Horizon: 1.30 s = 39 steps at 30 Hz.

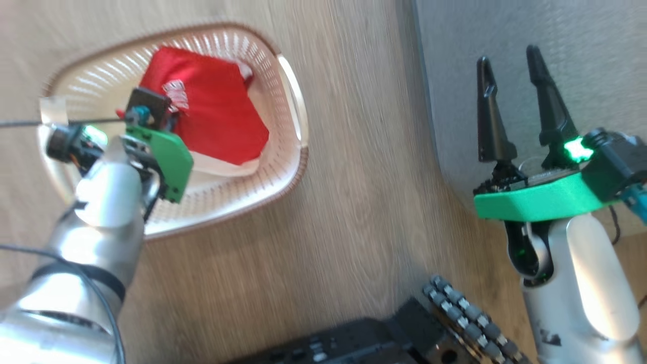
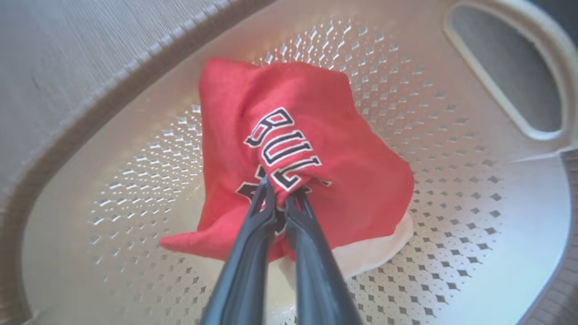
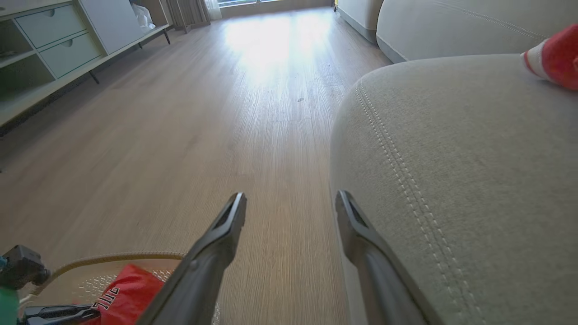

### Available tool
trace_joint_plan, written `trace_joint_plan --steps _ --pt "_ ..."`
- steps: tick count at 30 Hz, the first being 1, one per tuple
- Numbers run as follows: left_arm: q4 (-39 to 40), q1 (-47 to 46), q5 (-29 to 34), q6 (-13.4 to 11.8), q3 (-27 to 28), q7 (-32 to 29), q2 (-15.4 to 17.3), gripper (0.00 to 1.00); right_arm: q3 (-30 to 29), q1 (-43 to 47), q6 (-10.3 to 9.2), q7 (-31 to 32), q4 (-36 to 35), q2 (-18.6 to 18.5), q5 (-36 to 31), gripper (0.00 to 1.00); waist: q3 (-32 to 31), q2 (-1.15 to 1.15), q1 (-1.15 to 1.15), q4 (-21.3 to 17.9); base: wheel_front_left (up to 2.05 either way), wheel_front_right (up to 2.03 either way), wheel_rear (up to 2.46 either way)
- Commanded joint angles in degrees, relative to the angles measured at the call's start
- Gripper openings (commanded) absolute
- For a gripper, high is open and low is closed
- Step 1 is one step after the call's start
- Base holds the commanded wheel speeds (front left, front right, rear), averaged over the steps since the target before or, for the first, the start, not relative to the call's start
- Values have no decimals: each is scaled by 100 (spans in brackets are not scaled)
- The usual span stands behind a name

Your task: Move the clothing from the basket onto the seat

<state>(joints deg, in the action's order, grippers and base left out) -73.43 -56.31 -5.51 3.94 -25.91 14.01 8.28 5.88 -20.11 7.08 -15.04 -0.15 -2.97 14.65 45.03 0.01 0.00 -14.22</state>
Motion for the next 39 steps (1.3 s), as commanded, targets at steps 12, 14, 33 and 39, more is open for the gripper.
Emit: trace_joint_plan --steps 12,14,33,39 --pt "2227 1516 -544 113 806 97 -9 0 92 639 41 4 401 9 -234 100 -2171 -1 0 638 0 0 0" --pt "2531 1739 -568 112 962 97 -17 0 118 685 41 4 473 9 -235 100 -2401 -1 0 667 0 0 0" --pt "5575 3091 -518 221 2516 98 -470 0 57 1153 41 4 827 9 -160 100 -3779 -1 0 966 0 0 0" --pt "6613 3297 -536 253 2603 98 -534 0 82 1301 41 4 878 9 -109 100 -4047 -1 0 1028 0 0 0"
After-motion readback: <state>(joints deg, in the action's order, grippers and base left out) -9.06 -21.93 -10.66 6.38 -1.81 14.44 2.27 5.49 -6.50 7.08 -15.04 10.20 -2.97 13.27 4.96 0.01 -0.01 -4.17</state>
